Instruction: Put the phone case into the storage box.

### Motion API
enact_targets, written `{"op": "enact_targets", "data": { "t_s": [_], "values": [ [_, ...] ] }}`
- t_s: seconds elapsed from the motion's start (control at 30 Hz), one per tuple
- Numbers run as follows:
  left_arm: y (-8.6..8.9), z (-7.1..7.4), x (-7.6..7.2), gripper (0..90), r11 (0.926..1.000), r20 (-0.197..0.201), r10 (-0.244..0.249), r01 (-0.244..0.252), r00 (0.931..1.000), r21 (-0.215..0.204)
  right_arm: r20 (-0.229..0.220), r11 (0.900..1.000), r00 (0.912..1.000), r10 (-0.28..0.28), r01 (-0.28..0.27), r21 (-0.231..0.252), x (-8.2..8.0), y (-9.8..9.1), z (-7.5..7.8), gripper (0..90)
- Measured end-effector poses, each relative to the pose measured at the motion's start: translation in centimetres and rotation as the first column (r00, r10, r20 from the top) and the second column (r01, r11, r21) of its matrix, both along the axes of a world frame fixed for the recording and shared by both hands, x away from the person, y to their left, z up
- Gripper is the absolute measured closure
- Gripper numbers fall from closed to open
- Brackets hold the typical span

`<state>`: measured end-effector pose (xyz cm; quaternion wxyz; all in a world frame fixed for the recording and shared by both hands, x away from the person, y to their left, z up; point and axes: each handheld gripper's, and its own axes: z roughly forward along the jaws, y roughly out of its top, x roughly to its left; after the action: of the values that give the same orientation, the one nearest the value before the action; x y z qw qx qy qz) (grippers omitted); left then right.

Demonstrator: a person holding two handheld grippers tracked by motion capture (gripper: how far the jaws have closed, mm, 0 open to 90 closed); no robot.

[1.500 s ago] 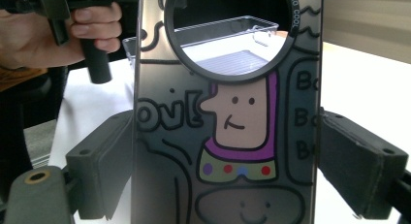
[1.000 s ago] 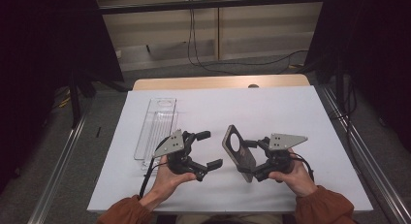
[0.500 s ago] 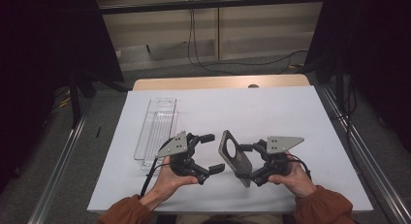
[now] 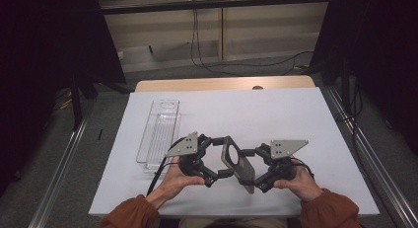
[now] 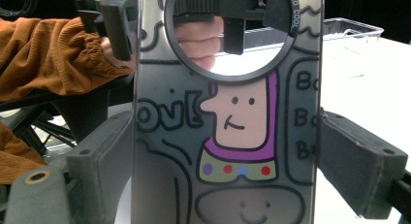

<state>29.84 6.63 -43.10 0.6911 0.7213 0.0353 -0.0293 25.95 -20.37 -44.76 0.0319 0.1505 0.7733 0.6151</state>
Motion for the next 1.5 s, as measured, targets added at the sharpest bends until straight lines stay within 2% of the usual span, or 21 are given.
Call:
{"op": "enact_targets", "data": {
  "t_s": [0.1,0.27,0.4,0.53,0.57,0.7,0.8,0.87,0.93,1.03,1.1,1.5],
  "values": [
    [-0.2,-0.2,0.4,4.3,0.9997,-0.027,-0.021,0.020,0.9994,-0.014,0.000,1.0000,1.0000,0.006,-0.006,0.002,0.0,0.0,0.1,11.9],
    [-0.5,0.4,0.4,4.5,0.9996,0.021,-0.024,0.025,0.9995,-0.013,-0.001,0.9999,0.9999,0.012,-0.012,0.001,0.0,-0.1,0.1,11.9],
    [-0.9,0.3,0.5,4.1,0.9995,0.034,-0.029,0.030,0.9990,-0.012,0.002,0.9998,0.9998,0.019,-0.019,-0.003,-0.1,0.0,0.1,11.9],
    [-1.0,0.3,0.5,3.9,0.9993,0.038,-0.034,0.035,0.9987,-0.012,-0.003,0.9997,0.9997,0.025,-0.025,-0.001,-0.1,0.0,0.0,11.9],
    [-1.0,0.2,0.4,3.9,0.9989,0.025,-0.042,0.042,0.9988,-0.019,-0.006,0.9995,0.9995,0.032,-0.032,-0.001,-0.1,0.0,0.0,12.0],
    [-1.0,0.2,0.6,6.5,0.9986,0.037,-0.048,0.049,0.9982,-0.022,-0.006,0.9996,0.9996,0.029,-0.029,-0.001,0.0,0.0,-0.1,11.9],
    [-1.1,0.1,0.6,6.9,0.9977,0.029,-0.059,0.060,0.9978,-0.030,-0.002,0.9997,0.9997,0.023,-0.023,-0.004,0.0,0.0,0.0,12.0],
    [-1.0,0.1,0.8,7.3,0.9981,0.041,-0.058,0.059,0.9975,-0.018,-0.004,0.9996,0.9996,0.028,-0.028,-0.007,0.0,0.0,-0.1,11.9],
    [-1.0,0.0,0.8,7.9,0.9979,0.023,-0.059,0.059,0.9980,-0.028,0.002,0.9996,0.9997,0.023,-0.023,-0.013,0.0,0.0,-0.1,11.9],
    [-1.0,0.1,0.8,8.6,0.9980,0.021,-0.061,0.061,0.9979,-0.015,0.005,0.9997,0.9997,0.022,-0.022,-0.012,0.1,0.0,-0.1,11.9],
    [-1.0,0.0,0.9,9.1,0.9980,0.018,-0.059,0.060,0.9981,-0.020,0.008,0.9997,0.9998,0.017,-0.017,-0.015,0.1,0.0,-0.1,11.9],
    [-1.2,0.1,1.0,10.5,0.9982,-0.024,-0.058,0.059,0.9980,0.015,0.002,0.9990,1.0000,-0.006,0.006,-0.044,0.1,-0.1,-0.1,11.6]
  ]
}}
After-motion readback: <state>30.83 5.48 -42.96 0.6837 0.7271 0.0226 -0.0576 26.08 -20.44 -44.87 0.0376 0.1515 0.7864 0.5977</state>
